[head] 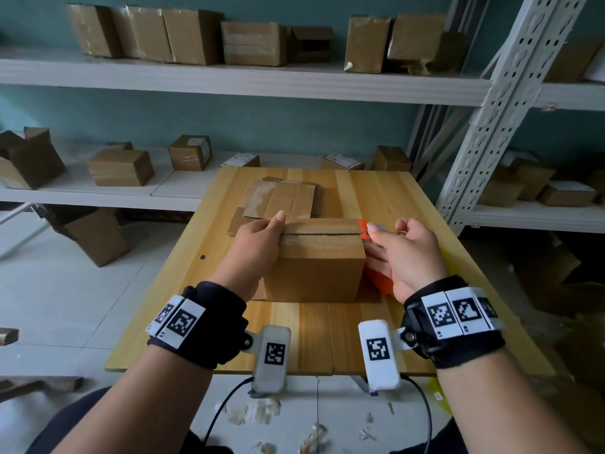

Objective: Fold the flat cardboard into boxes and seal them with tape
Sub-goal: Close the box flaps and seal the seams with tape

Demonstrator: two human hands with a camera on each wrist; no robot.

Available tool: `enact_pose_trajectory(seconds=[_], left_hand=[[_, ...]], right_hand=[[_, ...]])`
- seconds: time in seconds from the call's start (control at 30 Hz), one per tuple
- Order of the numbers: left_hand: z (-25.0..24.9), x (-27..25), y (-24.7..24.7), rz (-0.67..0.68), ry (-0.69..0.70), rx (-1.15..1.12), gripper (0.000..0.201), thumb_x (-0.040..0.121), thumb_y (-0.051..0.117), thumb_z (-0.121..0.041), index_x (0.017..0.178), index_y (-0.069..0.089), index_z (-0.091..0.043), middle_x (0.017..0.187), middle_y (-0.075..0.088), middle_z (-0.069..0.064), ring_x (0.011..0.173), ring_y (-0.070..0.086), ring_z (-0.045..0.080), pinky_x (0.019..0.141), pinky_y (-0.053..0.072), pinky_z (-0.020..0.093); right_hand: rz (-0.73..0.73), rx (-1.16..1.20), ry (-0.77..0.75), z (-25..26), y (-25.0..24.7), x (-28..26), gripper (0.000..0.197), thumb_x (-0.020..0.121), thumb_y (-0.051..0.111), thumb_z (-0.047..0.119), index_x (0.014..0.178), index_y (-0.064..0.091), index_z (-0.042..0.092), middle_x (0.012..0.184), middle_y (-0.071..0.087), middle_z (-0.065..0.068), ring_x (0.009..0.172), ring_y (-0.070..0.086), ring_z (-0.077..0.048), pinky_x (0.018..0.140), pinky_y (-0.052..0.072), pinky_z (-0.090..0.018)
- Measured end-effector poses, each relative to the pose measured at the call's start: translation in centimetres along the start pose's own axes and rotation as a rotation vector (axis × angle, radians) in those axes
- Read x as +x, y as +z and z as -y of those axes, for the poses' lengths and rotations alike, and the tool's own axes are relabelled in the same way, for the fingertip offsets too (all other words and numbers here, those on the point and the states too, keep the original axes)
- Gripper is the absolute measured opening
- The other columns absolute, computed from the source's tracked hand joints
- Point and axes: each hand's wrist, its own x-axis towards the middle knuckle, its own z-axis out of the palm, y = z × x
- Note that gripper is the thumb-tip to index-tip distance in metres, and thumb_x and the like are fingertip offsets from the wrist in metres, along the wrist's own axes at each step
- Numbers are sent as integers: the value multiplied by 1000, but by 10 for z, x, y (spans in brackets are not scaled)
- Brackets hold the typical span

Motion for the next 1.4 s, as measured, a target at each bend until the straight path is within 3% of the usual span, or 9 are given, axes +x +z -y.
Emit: enact_pose_trajectory(seconds=[0.6, 0.77, 0.87, 0.93, 1.0, 1.07, 1.13, 1.3, 1.4], left_hand=[[0, -2, -2, 7, 29, -27, 34, 109, 47, -54, 111, 64, -24, 104, 67, -6, 95, 62, 9, 68, 43, 20], [1, 1, -11, -21, 90, 69, 44, 110, 38, -59, 85, 54, -26, 95, 61, -1, 83, 56, 12, 72, 43, 26], [2, 4, -15, -39, 82, 113, 41, 113, 38, -52, 87, 56, -25, 95, 62, -2, 84, 57, 12, 71, 43, 24], [3, 5, -14, -45, 82, 160, 38, 114, 37, -47, 96, 59, -23, 94, 63, -4, 84, 57, 10, 68, 42, 24], [4, 7, -12, -42, 99, 208, 40, 115, 37, -46, 96, 62, -20, 96, 66, 0, 86, 60, 13, 69, 45, 25], [4, 7, -11, -31, 105, 221, 44, 115, 36, -46, 92, 63, -20, 100, 70, 7, 85, 62, 19, 72, 47, 27], [4, 7, -9, -18, 103, 201, 50, 114, 35, -49, 97, 67, -14, 97, 68, 11, 83, 61, 21, 71, 47, 29], [4, 7, -8, -9, 10, 21, 54, 113, 29, -54, 96, 62, -15, 113, 71, 11, 107, 67, 30, 101, 52, 44], [4, 5, -8, -3, 8, -5, 51, 114, 29, -53, 99, 63, -18, 116, 71, 13, 111, 66, 29, 106, 51, 45]], right_hand=[[-12, 34, -19, -2, 0, -6, 27, 99, 70, 7, 98, 47, 20, 110, 77, -17, 91, 80, -24, 87, 63, -51], [27, 46, -39, 4, 4, -13, 27, 100, 69, 9, 99, 44, 20, 113, 75, -20, 88, 80, -25, 74, 65, -42], [28, -22, -104, 6, 6, -17, 28, 99, 71, 12, 98, 44, 18, 111, 73, -22, 86, 81, -25, 68, 66, -38], [3, -109, -181, 6, 8, -19, 29, 97, 73, 15, 95, 45, 18, 109, 72, -24, 85, 80, -28, 72, 67, -46], [-60, -261, -314, 7, 9, -19, 29, 95, 77, 19, 89, 48, 20, 88, 72, -12, 81, 78, -26, 77, 65, -52], [-113, -403, -439, 14, 11, -20, 32, 93, 78, 24, 83, 48, 22, 69, 62, 4, 72, 71, -18, 75, 62, -42], [-113, -444, -525, 25, 15, -21, 33, 92, 79, 27, 83, 48, 21, 72, 60, 0, 73, 67, -23, 79, 61, -40], [24, -252, -574, 56, 46, -28, 31, 93, 78, 14, 88, 48, 15, 76, 60, -9, 63, 66, -14, 68, 58, -29], [121, -170, -583, 69, 71, -37, 29, 93, 77, 13, 91, 48, 12, 77, 60, -10, 61, 65, -14, 59, 52, -23]])
